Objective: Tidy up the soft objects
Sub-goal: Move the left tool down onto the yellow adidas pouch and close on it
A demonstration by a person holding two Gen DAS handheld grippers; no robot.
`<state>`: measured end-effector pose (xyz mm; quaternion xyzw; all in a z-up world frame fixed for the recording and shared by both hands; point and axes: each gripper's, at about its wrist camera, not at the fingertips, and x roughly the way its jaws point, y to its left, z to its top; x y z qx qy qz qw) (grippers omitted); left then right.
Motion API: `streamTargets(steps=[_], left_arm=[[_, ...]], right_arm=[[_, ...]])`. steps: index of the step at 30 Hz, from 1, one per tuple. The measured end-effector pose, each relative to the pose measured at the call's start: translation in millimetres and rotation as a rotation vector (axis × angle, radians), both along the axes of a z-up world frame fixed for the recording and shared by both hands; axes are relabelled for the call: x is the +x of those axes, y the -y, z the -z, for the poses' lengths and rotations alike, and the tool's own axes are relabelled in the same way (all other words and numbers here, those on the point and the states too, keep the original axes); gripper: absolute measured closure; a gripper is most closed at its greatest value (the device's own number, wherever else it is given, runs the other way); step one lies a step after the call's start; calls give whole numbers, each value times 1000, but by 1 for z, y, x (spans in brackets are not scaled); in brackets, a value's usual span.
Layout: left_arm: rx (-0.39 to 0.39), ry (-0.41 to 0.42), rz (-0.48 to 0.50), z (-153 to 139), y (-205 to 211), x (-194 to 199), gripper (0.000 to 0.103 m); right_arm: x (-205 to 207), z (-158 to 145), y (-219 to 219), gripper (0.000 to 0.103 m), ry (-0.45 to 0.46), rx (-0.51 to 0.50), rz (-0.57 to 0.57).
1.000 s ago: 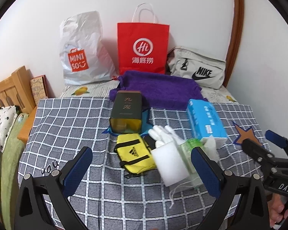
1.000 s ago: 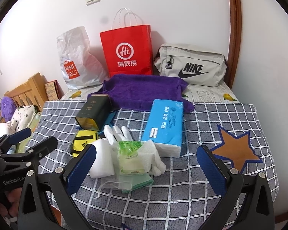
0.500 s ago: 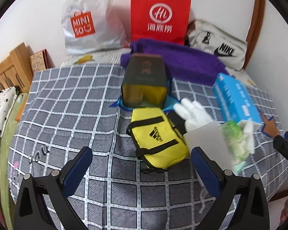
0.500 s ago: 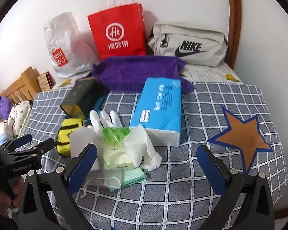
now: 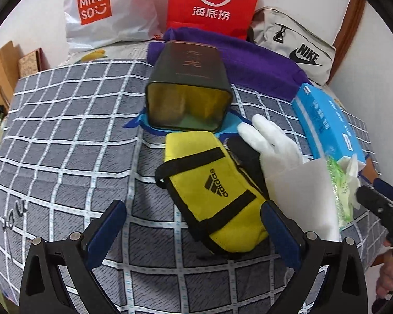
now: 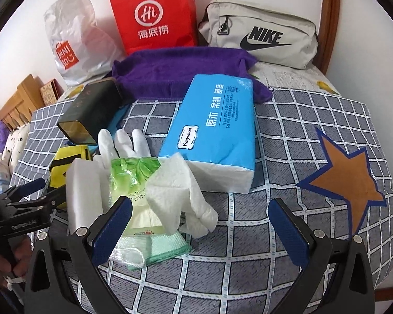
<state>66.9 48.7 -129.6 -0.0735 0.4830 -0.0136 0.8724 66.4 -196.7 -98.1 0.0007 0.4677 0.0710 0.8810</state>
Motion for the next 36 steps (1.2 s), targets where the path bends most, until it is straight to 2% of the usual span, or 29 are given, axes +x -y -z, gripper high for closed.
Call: streamTargets(steps=[4, 9, 15, 36], left_arm=[[-8, 3, 24, -2, 5, 2, 0], [37, 5, 33, 0, 13, 8, 0], [8, -3, 35, 5, 9, 14, 0], [50, -4, 46, 9, 11, 19, 0]], right_arm=[[7, 4, -4, 0, -15, -13, -2], [12, 6, -8, 0, -22, -30, -16], [12, 5, -10, 0, -27, -47, -31], [8, 3, -20, 0, -31, -73, -58]])
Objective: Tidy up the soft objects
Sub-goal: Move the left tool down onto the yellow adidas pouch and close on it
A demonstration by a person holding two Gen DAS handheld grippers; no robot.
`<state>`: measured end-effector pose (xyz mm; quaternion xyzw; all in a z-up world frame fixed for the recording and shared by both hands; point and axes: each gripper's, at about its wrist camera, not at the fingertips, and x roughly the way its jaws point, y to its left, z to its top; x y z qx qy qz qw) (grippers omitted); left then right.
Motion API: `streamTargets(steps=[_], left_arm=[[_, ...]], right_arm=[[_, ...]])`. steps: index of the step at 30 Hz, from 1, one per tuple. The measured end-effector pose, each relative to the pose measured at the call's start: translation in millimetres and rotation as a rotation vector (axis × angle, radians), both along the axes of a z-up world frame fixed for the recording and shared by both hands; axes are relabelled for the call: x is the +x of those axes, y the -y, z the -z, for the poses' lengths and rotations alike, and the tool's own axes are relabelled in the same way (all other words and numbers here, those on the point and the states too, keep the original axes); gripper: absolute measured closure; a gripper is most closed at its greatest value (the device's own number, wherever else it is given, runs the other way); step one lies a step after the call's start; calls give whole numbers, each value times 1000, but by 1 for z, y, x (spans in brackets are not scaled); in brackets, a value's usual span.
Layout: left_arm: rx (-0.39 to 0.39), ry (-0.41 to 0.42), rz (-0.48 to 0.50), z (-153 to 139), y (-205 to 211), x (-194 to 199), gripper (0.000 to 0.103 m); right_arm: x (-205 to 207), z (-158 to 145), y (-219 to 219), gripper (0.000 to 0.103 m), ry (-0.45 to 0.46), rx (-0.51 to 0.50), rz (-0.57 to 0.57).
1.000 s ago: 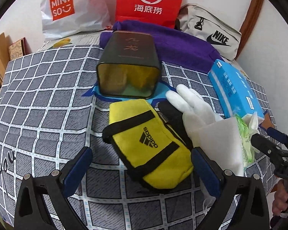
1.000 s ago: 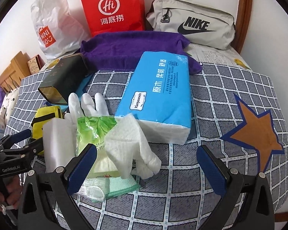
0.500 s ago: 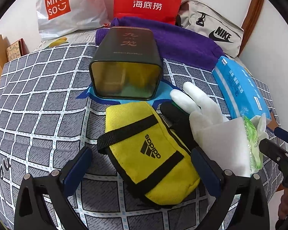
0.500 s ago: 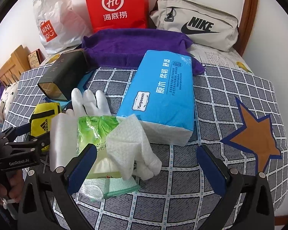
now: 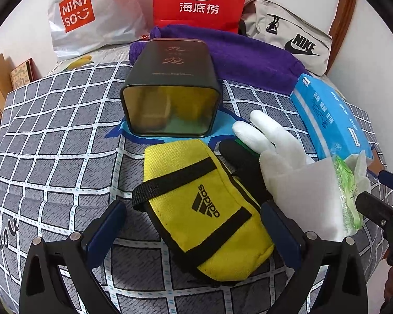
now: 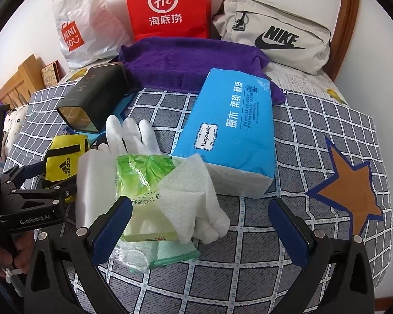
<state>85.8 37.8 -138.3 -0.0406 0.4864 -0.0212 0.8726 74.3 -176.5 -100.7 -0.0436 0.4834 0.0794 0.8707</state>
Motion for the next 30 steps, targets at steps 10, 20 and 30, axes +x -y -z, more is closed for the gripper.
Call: streamTargets(steps=[10, 20, 30], left_arm=[[21, -1, -6, 1, -3, -1, 0], [-28, 14, -27, 1, -38, -9, 0], [-30, 24, 29, 3, -22, -6, 2]], right_arm=[[2, 0, -1, 0, -4, -8, -3], [0, -3, -1, 0, 7, -8, -11], [-5, 3, 4, 0, -2, 21, -9]])
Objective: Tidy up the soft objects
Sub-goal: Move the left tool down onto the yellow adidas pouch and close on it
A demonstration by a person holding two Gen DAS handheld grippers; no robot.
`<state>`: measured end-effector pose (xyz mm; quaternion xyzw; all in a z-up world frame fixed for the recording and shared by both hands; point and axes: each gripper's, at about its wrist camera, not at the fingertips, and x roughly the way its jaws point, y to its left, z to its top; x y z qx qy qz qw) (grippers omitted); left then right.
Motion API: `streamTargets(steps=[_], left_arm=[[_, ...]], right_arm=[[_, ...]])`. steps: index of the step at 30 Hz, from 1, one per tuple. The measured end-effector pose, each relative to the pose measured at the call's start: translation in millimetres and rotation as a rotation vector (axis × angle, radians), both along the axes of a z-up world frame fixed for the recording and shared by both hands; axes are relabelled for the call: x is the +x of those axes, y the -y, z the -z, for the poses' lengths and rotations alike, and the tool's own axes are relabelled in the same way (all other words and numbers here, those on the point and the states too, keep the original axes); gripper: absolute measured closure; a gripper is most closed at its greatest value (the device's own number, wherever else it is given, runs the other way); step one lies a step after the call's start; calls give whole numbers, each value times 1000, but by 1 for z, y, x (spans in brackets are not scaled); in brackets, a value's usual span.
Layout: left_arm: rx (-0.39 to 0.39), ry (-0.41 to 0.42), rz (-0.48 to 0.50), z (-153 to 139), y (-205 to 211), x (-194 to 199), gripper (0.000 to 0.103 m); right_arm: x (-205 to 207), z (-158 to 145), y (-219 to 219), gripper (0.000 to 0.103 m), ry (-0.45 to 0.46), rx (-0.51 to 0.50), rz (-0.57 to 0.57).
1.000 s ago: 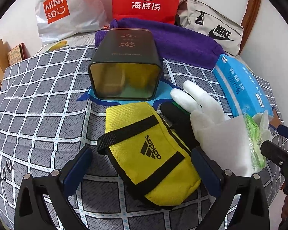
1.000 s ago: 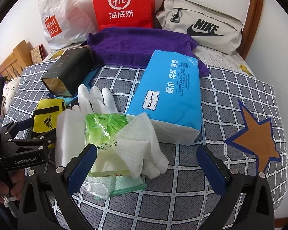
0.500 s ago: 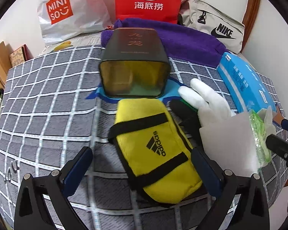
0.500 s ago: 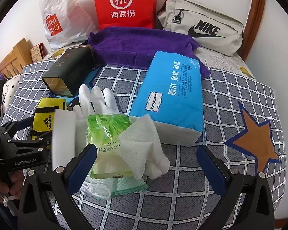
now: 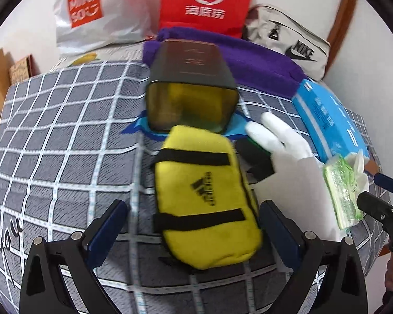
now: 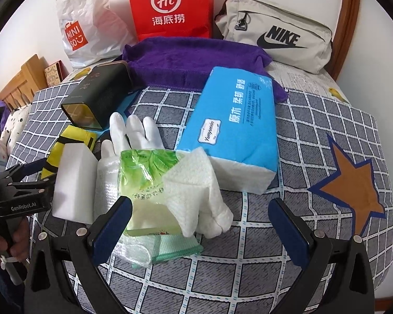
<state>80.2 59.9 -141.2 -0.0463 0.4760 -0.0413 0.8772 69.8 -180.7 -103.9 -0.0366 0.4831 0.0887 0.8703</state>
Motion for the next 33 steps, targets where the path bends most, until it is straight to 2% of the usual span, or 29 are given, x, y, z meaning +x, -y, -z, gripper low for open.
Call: streamTargets(steps=[3, 7, 10, 12, 15, 18, 21, 26, 27, 29, 31, 33], left_arm=[[47, -6, 5, 0, 11, 4, 1], [27, -17, -6, 3, 9, 9, 0], [30, 25, 14, 6, 6, 3, 0], [42, 20, 25, 7, 1, -2, 0], [65, 8, -19, 8, -12, -8, 0], [52, 3, -43, 9, -16, -5, 0], [54, 23, 15, 10, -6, 1, 0], [36, 71, 55, 10, 2, 3, 0], [31, 82, 52, 9, 3, 1, 3], [24, 104, 49, 6, 1, -4, 15], [16, 115, 42, 4, -3, -9, 45], [18, 124, 18, 0, -12, -12, 64]], right_arm=[[0, 3, 3, 0, -9, 10, 6], [0, 5, 7, 0, -14, 32, 9], [-1, 7, 6, 0, -18, 41, 2], [-2, 7, 4, 0, -17, 41, -5], [-4, 5, 4, 0, -12, 43, -11], [-5, 4, 5, 0, -7, 54, -8], [-4, 7, 4, 0, -16, 59, -6], [-6, 4, 6, 0, -10, 53, -5], [-6, 3, 7, 0, -7, 54, -2], [-7, 3, 9, 0, -6, 54, 5], [-7, 3, 12, 0, -9, 49, 13], [-7, 3, 15, 0, -12, 53, 19]])
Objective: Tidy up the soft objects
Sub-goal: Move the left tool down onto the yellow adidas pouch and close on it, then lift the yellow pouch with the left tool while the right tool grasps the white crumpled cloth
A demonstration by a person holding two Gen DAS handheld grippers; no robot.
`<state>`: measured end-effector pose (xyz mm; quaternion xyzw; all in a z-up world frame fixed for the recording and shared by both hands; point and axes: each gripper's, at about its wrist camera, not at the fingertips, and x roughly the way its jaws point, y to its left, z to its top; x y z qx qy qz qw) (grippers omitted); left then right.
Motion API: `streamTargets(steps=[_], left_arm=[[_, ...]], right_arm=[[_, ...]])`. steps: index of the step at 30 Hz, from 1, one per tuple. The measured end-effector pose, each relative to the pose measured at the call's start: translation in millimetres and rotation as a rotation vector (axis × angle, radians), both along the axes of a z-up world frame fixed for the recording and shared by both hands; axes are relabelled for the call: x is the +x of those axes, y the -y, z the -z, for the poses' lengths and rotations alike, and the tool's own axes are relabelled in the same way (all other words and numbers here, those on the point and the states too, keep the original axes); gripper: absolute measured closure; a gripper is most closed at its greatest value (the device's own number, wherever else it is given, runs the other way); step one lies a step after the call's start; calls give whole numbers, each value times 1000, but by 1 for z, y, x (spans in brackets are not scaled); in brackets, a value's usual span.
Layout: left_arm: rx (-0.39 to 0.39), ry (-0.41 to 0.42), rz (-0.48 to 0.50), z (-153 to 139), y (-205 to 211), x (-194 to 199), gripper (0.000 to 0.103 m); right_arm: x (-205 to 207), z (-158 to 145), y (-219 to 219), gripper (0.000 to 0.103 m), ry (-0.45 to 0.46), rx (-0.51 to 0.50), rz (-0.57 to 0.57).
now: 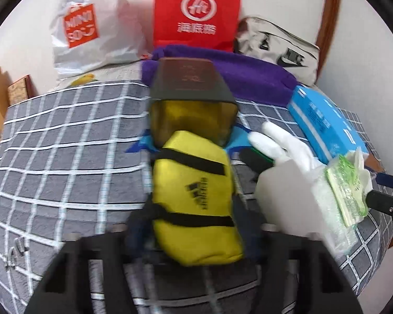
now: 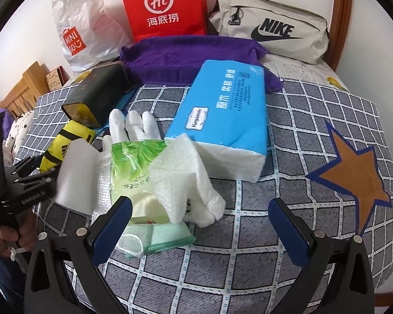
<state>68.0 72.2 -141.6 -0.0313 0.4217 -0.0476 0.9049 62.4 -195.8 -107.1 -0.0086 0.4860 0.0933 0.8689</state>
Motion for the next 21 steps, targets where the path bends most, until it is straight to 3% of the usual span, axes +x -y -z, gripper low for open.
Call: streamTargets(steps=[3, 10, 11, 14, 16, 21], left_arm=[[-56, -7, 5, -2, -12, -2, 70], [-21, 9, 36, -5, -8, -7, 71], [-20, 11, 40, -4, -8, -7, 69], [-39, -12, 90, -1, -7, -8, 51], [-43, -7, 129, 0, -4, -13, 32], [72, -16, 166, 6, 14, -22, 28]], right_arm=[[-1, -1, 3, 1, 0, 6, 7], [2, 3, 2, 2, -9, 6, 2], [2, 4, 1, 2, -12, 16, 1], [3, 4, -2, 2, -16, 29, -14], [2, 3, -6, 2, -10, 22, -24], [1, 4, -7, 2, -12, 21, -24]])
